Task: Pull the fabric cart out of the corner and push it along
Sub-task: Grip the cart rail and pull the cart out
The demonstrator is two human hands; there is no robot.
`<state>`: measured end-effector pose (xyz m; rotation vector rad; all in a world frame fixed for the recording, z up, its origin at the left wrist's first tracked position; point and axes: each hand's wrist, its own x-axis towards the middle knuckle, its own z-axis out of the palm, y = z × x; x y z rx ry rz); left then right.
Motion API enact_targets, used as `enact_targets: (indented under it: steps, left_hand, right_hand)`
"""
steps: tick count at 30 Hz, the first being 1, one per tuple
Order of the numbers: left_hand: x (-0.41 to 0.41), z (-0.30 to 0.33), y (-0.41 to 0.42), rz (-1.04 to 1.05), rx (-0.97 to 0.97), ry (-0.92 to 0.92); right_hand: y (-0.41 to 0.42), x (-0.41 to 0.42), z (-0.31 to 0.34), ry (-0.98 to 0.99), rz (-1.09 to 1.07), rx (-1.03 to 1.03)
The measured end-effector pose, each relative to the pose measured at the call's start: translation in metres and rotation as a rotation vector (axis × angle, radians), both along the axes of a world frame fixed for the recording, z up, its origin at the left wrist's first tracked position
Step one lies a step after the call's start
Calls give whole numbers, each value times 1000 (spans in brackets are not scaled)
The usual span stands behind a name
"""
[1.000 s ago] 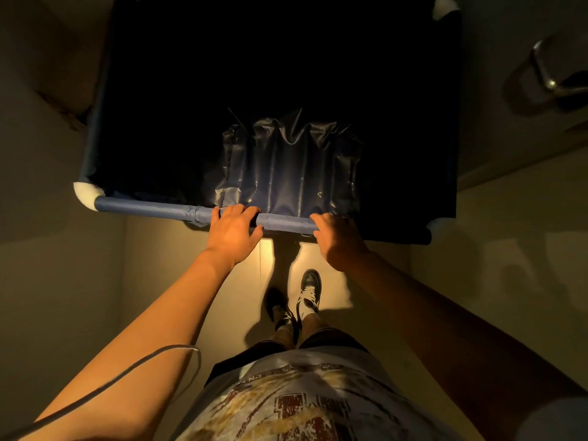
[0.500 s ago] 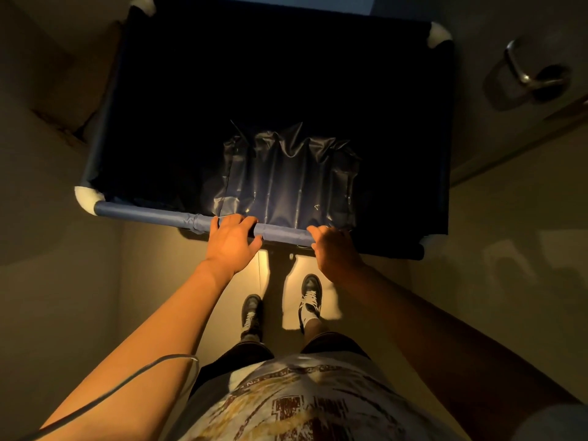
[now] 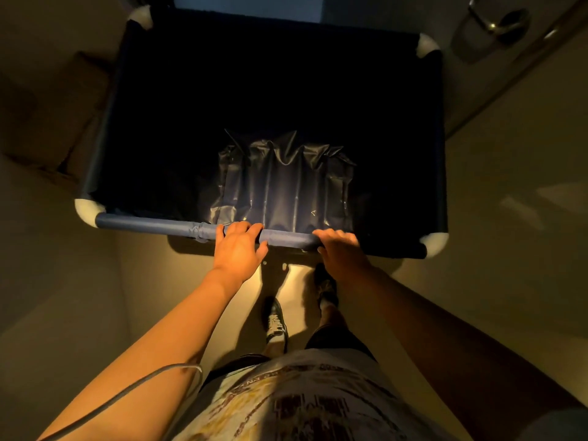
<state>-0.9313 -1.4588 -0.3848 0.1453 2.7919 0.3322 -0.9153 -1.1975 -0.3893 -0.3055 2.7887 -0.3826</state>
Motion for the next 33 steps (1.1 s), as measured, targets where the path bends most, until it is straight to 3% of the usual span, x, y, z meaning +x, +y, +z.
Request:
enact_targets:
  steps: [4,6,12,15,17,21,33]
  left_hand:
    - [11,-4,-18,-75,-9,49]
    - [16,-4,-25,-104,-4,52]
    - [28,-1,-42,-136,30,47]
    - [34,-2,-53,-159,50,62]
    - [38,-4,-61,-181,55,71]
    - [47,-6,-77,-240,42,86]
    - [75,-8,-101,-412,5,56]
  right_hand:
    - [-7,27,0,9,-81,-98]
    - [-12,43,-1,10,-128,-46]
    - [-28,86,0,373,-211,-105]
    - [-36,103,-2,446,-186,-128]
    - [-43,109,-1,355,-156,-89]
    - [-65,114,9,-43,-245,42]
    - [-117,184,20,-107,-431,201]
